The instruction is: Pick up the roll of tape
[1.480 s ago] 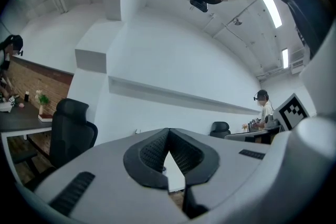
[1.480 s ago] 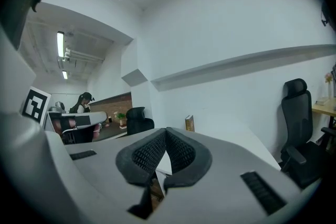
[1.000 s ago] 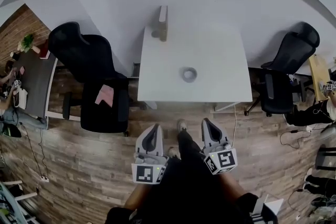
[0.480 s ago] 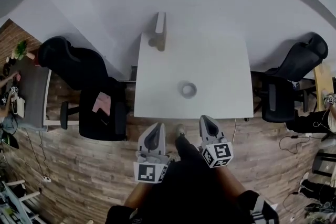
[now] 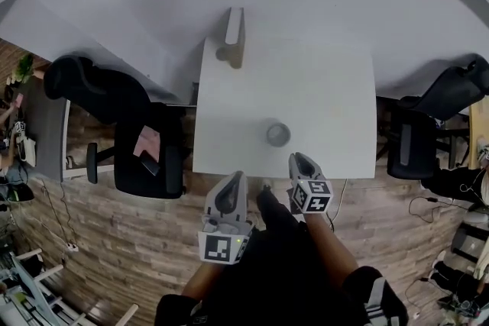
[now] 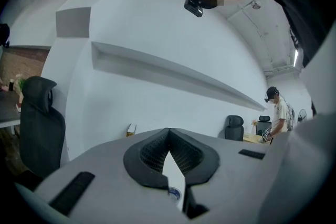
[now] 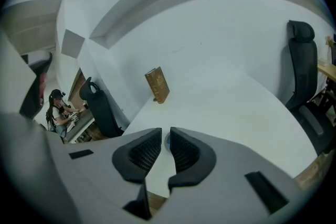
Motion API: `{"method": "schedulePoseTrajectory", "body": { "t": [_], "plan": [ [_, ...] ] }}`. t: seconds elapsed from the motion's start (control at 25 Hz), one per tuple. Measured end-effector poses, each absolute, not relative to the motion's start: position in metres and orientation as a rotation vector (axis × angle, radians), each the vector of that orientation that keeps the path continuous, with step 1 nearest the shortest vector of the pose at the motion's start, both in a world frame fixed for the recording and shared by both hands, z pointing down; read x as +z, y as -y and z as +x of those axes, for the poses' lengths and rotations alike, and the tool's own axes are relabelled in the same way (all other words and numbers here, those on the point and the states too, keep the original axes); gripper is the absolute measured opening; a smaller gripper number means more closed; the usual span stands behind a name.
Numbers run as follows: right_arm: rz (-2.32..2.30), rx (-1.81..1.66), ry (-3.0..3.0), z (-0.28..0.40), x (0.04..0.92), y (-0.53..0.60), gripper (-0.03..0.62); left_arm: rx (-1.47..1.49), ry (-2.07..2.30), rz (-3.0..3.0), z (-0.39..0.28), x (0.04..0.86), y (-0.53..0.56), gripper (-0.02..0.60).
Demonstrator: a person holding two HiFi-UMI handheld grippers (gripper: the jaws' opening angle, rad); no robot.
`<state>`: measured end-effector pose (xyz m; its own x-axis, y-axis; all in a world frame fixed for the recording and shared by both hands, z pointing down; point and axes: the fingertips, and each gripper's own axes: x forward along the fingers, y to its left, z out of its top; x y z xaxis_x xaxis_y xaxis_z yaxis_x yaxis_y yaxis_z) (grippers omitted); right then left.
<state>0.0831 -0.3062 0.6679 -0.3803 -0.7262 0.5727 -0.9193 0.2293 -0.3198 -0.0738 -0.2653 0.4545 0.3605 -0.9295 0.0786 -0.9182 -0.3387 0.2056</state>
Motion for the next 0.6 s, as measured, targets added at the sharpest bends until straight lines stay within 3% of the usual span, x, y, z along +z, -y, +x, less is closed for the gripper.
{"method": "schedulePoseTrajectory", "body": {
  "t": [0.6],
  "plan": [
    [1.519, 1.137, 1.931, 0.093, 0.802, 0.359, 0.138, -0.017, 1.635, 2.348, -0.057, 0.489, 0.284, 0.015]
  ]
}}
